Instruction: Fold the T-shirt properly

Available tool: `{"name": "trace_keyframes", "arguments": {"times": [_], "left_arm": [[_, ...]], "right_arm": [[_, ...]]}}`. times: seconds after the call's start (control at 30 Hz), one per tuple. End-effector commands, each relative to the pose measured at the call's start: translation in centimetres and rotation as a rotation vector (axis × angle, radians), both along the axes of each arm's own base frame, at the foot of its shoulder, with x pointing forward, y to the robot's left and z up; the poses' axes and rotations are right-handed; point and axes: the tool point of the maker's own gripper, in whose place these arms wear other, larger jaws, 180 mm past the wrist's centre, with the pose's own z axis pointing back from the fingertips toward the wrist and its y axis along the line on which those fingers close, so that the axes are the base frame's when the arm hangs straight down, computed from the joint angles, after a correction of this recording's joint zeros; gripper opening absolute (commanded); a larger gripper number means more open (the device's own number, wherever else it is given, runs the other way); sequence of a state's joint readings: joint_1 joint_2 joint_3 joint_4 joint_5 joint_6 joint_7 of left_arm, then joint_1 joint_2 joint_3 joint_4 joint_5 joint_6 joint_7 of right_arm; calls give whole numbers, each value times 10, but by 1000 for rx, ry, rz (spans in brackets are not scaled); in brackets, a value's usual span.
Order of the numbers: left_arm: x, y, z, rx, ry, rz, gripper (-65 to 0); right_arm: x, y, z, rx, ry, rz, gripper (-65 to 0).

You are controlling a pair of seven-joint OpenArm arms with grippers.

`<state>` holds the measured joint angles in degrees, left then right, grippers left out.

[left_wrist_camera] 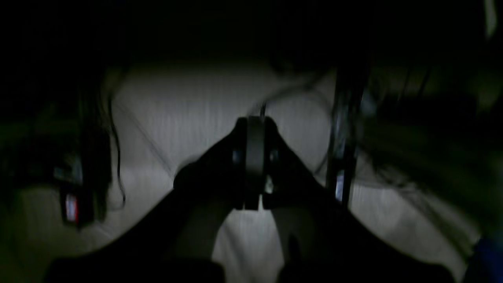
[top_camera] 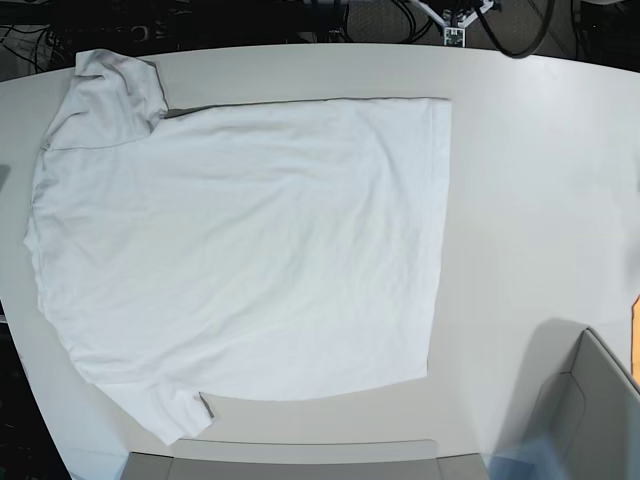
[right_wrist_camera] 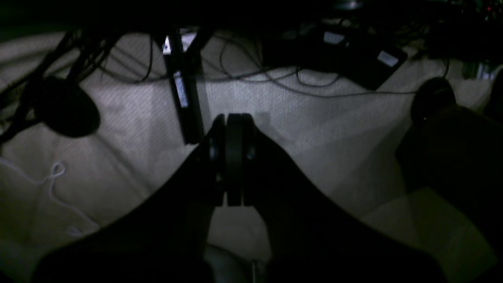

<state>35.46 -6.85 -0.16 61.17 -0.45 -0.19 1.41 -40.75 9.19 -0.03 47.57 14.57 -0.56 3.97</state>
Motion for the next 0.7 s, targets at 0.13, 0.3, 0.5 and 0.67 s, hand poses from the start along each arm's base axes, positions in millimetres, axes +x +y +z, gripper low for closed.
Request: {"name": "trace_keyframes", "arguments": {"times": [0.13,0.3,0.5,0.67], "left_arm": [[-19,38,34,86,-41,50,-649],[-26,58,62,137,-71,64,-649],[-55,64,81,150,16,51,-649],[-51,62,112,160,-24,14,-649]], "right_arm": [[-14,1,37,26,-56,34,-649],[-17,-7,67,27,-93,68,-649],[-6,-16,95,16,-149,80,-649],[32,-28,124,-18,-267,73,-649]]}}
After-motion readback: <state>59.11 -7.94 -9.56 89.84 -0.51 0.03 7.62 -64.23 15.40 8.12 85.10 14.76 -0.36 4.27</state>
